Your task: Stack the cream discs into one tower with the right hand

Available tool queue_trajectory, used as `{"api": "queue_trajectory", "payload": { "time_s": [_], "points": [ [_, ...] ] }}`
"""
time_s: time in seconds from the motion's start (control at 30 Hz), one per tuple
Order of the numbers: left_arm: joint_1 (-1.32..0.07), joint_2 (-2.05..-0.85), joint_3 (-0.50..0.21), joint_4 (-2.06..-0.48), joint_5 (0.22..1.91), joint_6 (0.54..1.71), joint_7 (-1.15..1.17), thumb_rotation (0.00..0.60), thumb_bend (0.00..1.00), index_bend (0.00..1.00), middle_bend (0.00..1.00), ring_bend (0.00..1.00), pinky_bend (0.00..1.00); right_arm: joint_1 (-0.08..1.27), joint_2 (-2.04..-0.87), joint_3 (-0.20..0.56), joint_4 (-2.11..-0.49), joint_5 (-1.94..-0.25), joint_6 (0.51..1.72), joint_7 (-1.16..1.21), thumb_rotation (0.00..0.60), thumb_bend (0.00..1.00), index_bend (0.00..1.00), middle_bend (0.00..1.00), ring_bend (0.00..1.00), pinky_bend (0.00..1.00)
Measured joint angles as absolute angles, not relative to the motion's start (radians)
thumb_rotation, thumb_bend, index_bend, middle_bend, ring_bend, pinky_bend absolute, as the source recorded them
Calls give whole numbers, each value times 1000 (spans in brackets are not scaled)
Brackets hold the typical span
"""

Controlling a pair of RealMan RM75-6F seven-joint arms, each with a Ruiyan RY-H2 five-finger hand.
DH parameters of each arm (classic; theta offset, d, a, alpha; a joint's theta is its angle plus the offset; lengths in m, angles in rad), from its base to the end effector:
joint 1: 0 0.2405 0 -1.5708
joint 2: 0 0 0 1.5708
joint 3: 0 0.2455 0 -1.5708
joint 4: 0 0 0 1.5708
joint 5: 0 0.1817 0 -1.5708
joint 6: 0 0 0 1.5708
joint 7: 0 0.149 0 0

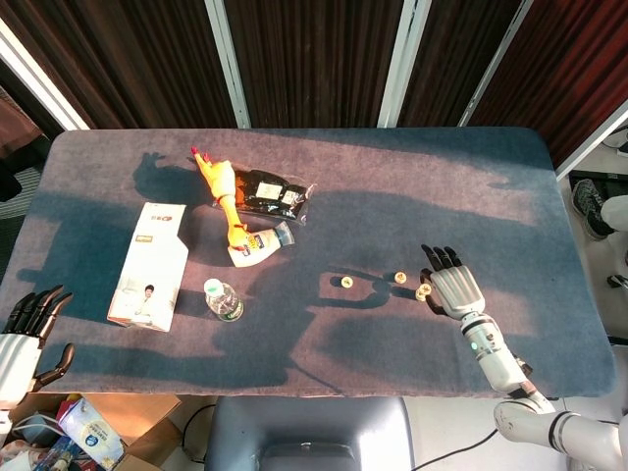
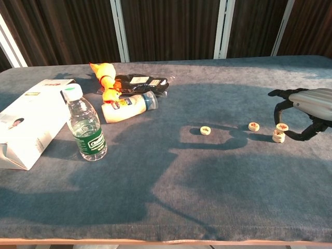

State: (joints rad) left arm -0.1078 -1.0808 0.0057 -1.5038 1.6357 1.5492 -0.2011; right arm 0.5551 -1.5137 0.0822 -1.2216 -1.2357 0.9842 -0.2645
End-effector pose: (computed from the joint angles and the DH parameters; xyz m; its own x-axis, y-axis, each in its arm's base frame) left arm -0.2889 0.1797 0.1932 0.3520 0.0019 0.9360 0.9242 -0.1588 -0.3472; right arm -0.2567 -0.3192 0.0384 0.6063 -0.2459 0.7562 -0.7944 -0.2292 0.5624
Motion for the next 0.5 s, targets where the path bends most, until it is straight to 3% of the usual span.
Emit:
{"api": "queue_trajectory", "payload": {
  "time_s": [0.13,0.3,0.5],
  "points": [
    [-107,-1081,7,-1504,1637,1550,-202,600,506,0,0,0,26,555,-1518,82,-1221,-1239,979,-264,600,540,587,22,0,0],
    [-107,-1081,7,-1502,1636,1549,-202,600,507,0,0,0,26,554,-1521,82,-1221,-1238,971,-270,600,540,475,24,0,0],
    [-108,-1081,6,-1501,1634,1547,-205,600,507,0,0,0,26,553,-1513,81,-1236,-1232,961,-284,600,540,432,16,0,0]
  ]
}}
